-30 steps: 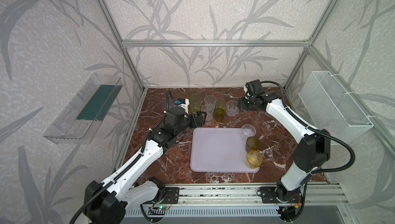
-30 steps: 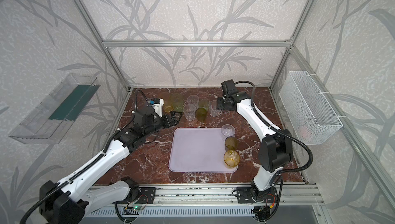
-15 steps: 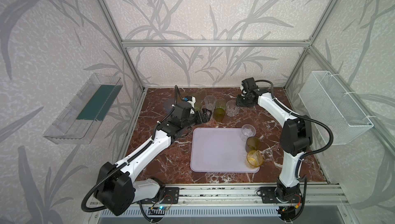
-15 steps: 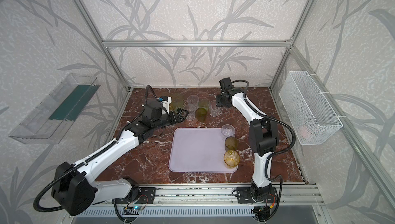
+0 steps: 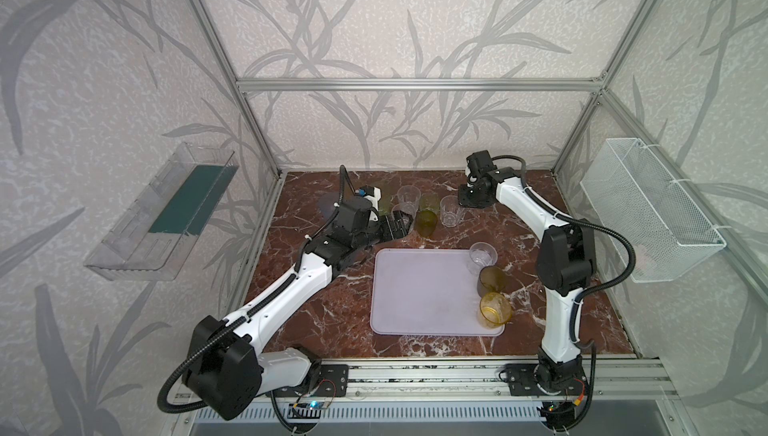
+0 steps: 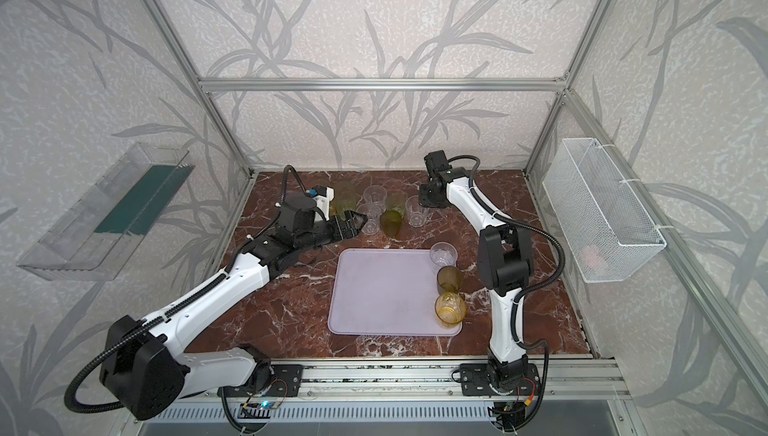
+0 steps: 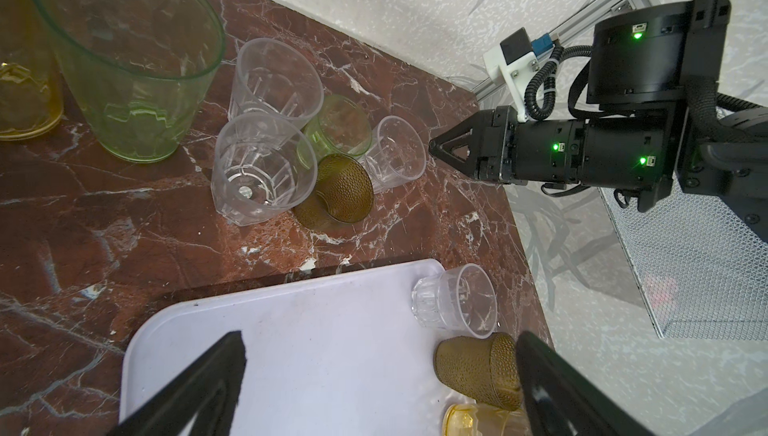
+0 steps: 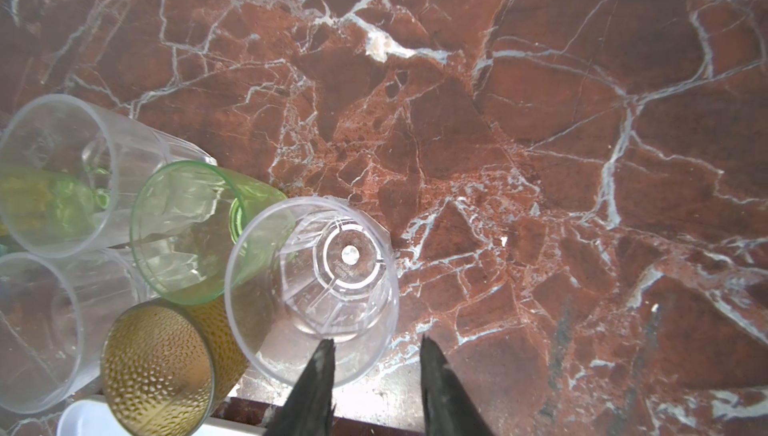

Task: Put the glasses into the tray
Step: 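Lower the right gripper into the clear glass and grip its rim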

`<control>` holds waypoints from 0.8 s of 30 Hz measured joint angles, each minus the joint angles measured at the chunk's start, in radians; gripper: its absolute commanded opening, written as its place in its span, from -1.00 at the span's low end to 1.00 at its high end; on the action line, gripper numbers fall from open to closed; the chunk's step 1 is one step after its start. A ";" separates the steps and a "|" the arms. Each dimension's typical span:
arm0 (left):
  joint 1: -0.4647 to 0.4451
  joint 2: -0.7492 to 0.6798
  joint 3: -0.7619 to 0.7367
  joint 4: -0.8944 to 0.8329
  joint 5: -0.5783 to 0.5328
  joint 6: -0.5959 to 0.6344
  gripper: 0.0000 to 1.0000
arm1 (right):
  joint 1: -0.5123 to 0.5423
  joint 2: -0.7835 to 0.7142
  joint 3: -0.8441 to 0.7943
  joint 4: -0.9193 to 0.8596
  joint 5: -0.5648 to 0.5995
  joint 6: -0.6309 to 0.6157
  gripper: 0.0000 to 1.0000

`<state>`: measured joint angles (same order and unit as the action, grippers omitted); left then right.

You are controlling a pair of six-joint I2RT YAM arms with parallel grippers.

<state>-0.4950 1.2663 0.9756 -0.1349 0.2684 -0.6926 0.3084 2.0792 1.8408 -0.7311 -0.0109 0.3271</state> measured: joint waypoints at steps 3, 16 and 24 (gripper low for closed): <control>0.000 0.000 0.000 0.000 0.004 0.000 0.98 | 0.000 0.018 0.015 -0.006 0.004 -0.006 -0.40; 0.000 -0.025 -0.007 0.001 0.010 0.000 0.99 | 0.000 0.093 0.084 -0.068 0.013 -0.015 -0.68; 0.000 -0.050 -0.042 0.016 0.010 -0.017 0.99 | 0.000 0.108 0.118 -0.111 0.040 -0.024 -0.72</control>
<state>-0.4950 1.2163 0.9333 -0.1188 0.2787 -0.7094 0.3080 2.1876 1.9587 -0.8425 0.0292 0.3035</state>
